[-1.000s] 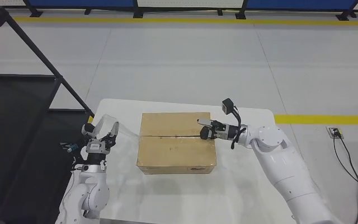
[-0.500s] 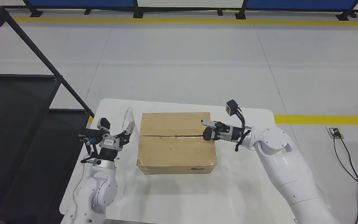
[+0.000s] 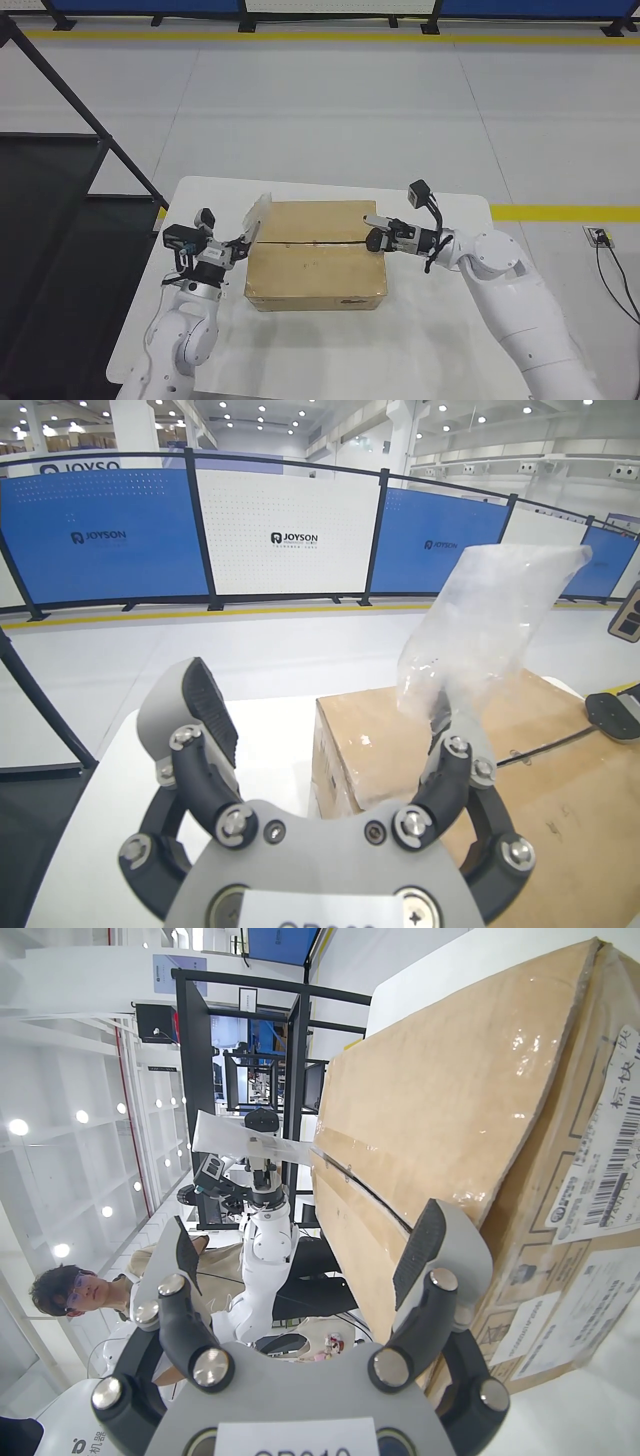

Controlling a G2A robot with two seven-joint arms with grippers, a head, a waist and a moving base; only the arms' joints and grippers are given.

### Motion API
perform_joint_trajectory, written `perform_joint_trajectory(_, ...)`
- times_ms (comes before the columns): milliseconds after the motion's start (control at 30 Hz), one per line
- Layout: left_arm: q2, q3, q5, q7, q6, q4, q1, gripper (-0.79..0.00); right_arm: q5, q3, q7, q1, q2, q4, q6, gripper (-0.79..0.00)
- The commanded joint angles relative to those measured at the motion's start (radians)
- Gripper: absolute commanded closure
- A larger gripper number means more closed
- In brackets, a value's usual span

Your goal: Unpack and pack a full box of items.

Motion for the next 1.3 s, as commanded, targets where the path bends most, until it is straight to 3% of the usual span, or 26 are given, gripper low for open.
perform_joint_trajectory(0,0.0,0.004,0.012,-0.004,-0.004,0.002,-0.002,-0.785,0.001,0.0,-0.001,0.0,0.001,0.0,-0.001,-0.785)
perform_joint_trajectory(500,-0.003,-0.036,0.013,-0.043,0.028,0.048,-0.046,-0.785,0.013,0.002,0.002,-0.002,0.007,0.002,-0.015,-0.785)
perform_joint_trajectory(967,0.002,-0.031,0.094,-0.049,-0.062,0.142,-0.133,-0.785,0.024,0.005,0.008,-0.008,0.013,0.005,-0.032,-0.785)
perform_joint_trajectory(1267,0.009,-0.016,0.137,-0.054,-0.184,0.179,-0.191,-0.785,0.03,0.008,0.004,-0.017,0.018,-0.001,-0.034,-0.785)
